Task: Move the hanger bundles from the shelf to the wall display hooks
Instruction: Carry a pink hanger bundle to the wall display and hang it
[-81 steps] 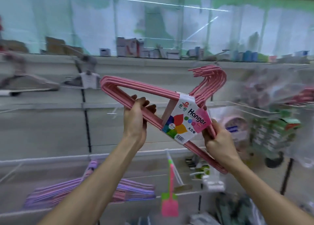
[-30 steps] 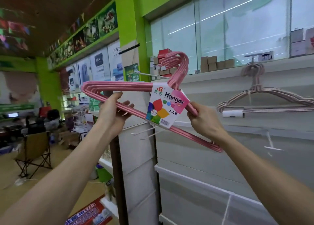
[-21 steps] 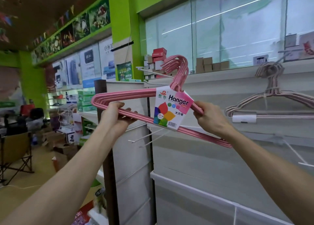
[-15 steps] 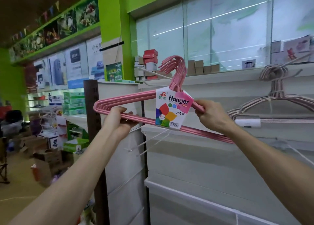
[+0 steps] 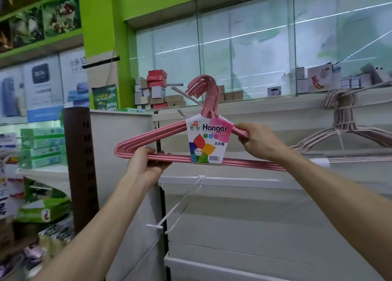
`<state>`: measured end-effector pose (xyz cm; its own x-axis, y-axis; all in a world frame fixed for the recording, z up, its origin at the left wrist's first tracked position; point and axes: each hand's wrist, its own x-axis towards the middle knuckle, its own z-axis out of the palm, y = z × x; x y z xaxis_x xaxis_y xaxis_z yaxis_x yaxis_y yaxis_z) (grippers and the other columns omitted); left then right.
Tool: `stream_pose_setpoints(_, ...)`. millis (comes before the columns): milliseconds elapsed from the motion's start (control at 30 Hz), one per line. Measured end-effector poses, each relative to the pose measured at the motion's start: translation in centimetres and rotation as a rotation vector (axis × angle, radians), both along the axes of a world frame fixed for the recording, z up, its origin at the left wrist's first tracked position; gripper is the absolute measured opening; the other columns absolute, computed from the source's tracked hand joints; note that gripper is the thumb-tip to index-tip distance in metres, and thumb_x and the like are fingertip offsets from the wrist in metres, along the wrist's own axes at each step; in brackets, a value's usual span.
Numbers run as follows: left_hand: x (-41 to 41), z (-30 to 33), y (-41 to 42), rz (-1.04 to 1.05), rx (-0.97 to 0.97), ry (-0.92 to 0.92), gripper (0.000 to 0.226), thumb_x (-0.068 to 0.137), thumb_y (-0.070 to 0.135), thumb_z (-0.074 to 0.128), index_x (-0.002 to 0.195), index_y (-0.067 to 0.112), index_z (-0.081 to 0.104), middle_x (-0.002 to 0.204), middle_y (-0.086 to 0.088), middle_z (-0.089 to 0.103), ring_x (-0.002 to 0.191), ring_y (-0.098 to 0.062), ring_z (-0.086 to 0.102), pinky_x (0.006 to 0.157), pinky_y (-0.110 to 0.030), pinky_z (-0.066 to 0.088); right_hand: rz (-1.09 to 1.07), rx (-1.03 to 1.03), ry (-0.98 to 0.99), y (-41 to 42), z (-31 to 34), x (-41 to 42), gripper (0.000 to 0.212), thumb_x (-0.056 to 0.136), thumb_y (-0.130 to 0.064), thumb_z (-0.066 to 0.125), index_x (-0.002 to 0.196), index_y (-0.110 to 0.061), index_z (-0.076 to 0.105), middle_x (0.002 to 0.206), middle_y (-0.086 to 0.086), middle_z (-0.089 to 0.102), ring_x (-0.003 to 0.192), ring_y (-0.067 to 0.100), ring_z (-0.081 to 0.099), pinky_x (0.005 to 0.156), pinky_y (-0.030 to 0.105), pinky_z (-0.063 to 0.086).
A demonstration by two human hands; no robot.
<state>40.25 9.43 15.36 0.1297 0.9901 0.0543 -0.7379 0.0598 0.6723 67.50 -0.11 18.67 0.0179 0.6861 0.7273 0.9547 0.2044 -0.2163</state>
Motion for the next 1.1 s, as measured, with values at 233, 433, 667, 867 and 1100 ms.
stream_pose_setpoints(233, 0.5, -1.5, 3.5, -0.055, -0.045, -0.015, 0.036, 0.092, -0.003, 0.047, 0.127, 0.001, 0.051, 0.131, -0.025, 0.055, 0.117, -0.039, 0.059, 0.092, -0.061, 0.05, -0.042, -0.032, -0.023, 2.4, -0.3, 0.1, 0.038, 0.089, 0.003, 0.052, 0.112, -0.02, 0.07, 0.079, 0.007, 0.066, 0.07, 0.024, 0.055, 0.059, 0.032, 0.04)
stream_pose_setpoints(433, 1.3, -2.1, 5.9, -0.09, -0.093, -0.026, 0.035, 0.092, -0.004, 0.049, 0.126, 0.002, 0.051, 0.124, -0.025, 0.055, 0.111, -0.041, 0.059, 0.094, -0.063, 0.049, -0.098, -0.07, -0.04, 4.4, -0.3, 0.3, 0.035, 0.088, 0.003, 0.05, 0.109, -0.018, 0.069, 0.08, 0.007, 0.067, 0.069, 0.023, 0.056, 0.06, 0.035, 0.045)
stream_pose_setpoints(667, 2.5, -2.3, 8.2, -0.114, -0.137, -0.015, 0.037, 0.094, -0.004, 0.046, 0.129, 0.002, 0.051, 0.126, -0.024, 0.053, 0.113, -0.041, 0.058, 0.093, -0.063, 0.048, -0.168, -0.12, -0.031, 6.3, -0.7, 0.9, 0.035, 0.091, 0.001, 0.05, 0.114, -0.018, 0.068, 0.085, 0.007, 0.067, 0.072, 0.023, 0.059, 0.064, 0.037, 0.049)
stream_pose_setpoints(867, 3.5, -2.8, 10.0, -0.142, -0.173, -0.022, 0.037, 0.094, -0.004, 0.047, 0.131, 0.003, 0.05, 0.131, -0.023, 0.053, 0.115, -0.039, 0.059, 0.097, -0.061, 0.048, -0.201, -0.131, -0.011, 7.6, -1.4, 0.9, 0.038, 0.093, 0.002, 0.049, 0.121, -0.019, 0.065, 0.089, 0.008, 0.068, 0.075, 0.024, 0.06, 0.071, 0.042, 0.053)
stream_pose_setpoints(1100, 4.2, -4.2, 11.2, -0.205, -0.137, -0.037, 0.008, 0.095, -0.001, 0.052, 0.1, 0.006, 0.054, 0.123, -0.021, 0.058, 0.115, -0.038, 0.059, 0.099, -0.057, 0.049, -0.255, -0.13, -0.03, 8.0, -2.3, 0.8, 0.045, 0.088, 0.003, 0.049, 0.115, -0.029, 0.064, 0.086, 0.004, 0.065, 0.076, 0.028, 0.058, 0.069, 0.045, 0.053)
